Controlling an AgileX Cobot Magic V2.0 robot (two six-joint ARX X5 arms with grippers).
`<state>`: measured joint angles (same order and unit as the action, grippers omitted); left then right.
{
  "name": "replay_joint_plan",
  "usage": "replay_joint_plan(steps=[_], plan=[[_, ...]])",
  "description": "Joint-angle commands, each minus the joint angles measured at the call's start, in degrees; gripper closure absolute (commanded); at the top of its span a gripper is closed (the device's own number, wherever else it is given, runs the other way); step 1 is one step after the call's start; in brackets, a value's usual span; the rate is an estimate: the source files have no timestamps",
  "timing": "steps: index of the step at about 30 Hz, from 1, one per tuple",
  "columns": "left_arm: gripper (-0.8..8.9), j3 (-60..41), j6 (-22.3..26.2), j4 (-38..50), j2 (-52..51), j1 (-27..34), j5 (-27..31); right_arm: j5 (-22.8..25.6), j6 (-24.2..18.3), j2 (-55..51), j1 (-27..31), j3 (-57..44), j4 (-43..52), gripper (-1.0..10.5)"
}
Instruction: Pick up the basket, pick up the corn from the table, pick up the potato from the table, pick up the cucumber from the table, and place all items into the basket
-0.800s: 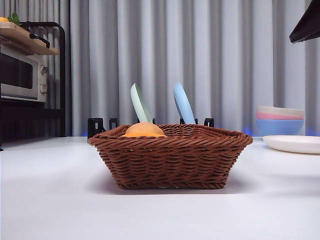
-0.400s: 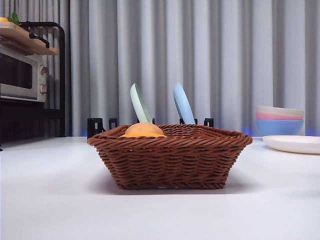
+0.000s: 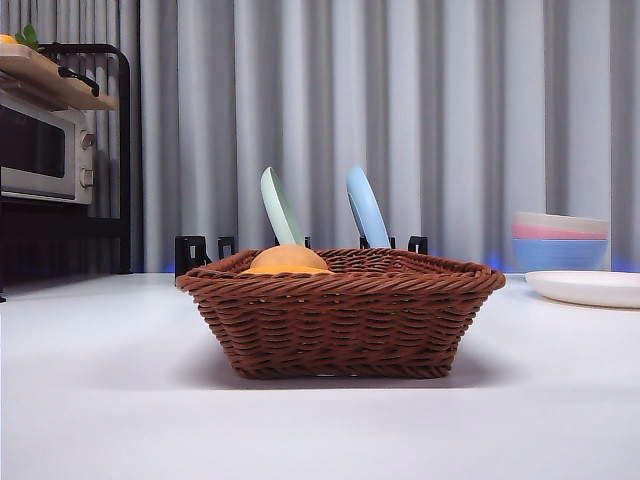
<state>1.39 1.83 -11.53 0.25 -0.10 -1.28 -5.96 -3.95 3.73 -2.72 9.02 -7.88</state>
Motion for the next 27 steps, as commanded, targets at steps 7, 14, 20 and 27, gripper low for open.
replay_joint_plan(steps=[7, 14, 20, 27], plan=[[8.17, -0.68, -0.55, -0.20, -0.13, 0.20, -0.31, -0.11, 2.16, -3.69, 0.46, -8.11, 0.33, 9.5], [8.17, -0.68, -0.52, -0.15, -0.13, 0.20, -0.28, 0.07, 3.02, -3.41, 0.44, -8.66, -1.57, 9.5], [8.17, -0.68, -0.52, -0.15, -0.13, 0.20, -0.31, 0.15, 3.02, -2.86, 0.46, -8.66, -1.60, 9.5], [8.17, -0.68, -0.52, -0.17, -0.13, 0.20, -0.31, 0.15, 3.02, -2.86, 0.46, -8.66, -1.60, 9.5]])
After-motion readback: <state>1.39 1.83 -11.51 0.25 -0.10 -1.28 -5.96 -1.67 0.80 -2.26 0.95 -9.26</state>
